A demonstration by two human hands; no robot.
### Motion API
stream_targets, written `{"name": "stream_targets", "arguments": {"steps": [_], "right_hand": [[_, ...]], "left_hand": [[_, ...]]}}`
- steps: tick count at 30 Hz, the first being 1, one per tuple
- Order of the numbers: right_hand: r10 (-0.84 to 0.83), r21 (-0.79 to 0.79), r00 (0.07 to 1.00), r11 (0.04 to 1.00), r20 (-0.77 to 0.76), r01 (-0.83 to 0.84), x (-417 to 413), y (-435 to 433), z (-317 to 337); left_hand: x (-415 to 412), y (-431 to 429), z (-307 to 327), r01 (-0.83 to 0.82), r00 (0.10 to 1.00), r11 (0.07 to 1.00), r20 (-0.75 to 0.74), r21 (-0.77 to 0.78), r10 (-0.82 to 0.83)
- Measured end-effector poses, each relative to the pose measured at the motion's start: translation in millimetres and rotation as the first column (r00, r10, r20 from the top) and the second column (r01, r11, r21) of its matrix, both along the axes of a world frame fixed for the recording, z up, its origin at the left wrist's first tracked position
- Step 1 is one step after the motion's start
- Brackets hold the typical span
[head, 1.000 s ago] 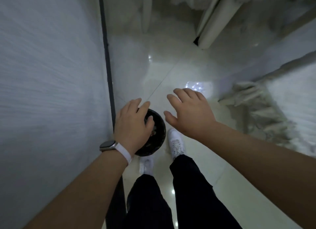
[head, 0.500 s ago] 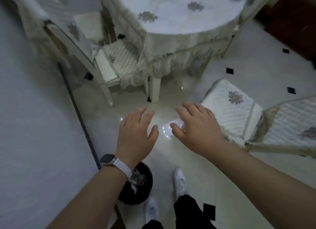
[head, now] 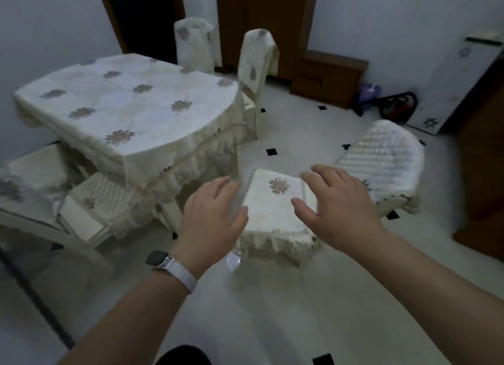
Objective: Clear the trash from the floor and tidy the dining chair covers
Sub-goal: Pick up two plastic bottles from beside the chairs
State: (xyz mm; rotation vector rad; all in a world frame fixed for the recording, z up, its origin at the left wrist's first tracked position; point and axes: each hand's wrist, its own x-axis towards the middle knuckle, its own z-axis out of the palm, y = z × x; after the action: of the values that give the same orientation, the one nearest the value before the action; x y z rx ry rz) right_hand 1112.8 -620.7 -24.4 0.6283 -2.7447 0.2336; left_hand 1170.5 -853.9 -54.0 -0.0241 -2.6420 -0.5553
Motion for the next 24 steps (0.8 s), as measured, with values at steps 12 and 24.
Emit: {"name": "stream_targets", "arguments": {"steps": [12,24], "right_hand": [[-0.152,-0.061,0.987,0.987,-0.05,0.149,-57.7,217.6,59.2],[-0.254,-0.098,0.964,0.964,-0.073,0.246,-142.8,360.2,80.8]], "left_hand": [[-91.1,201.7,69.9,0.132,0.985,0.988,-0.098,-0.08,-0.14],[-200.1,334.9,94.4,0.177,0.975,0.981,-0.125,-0.081,-0.186]]}}
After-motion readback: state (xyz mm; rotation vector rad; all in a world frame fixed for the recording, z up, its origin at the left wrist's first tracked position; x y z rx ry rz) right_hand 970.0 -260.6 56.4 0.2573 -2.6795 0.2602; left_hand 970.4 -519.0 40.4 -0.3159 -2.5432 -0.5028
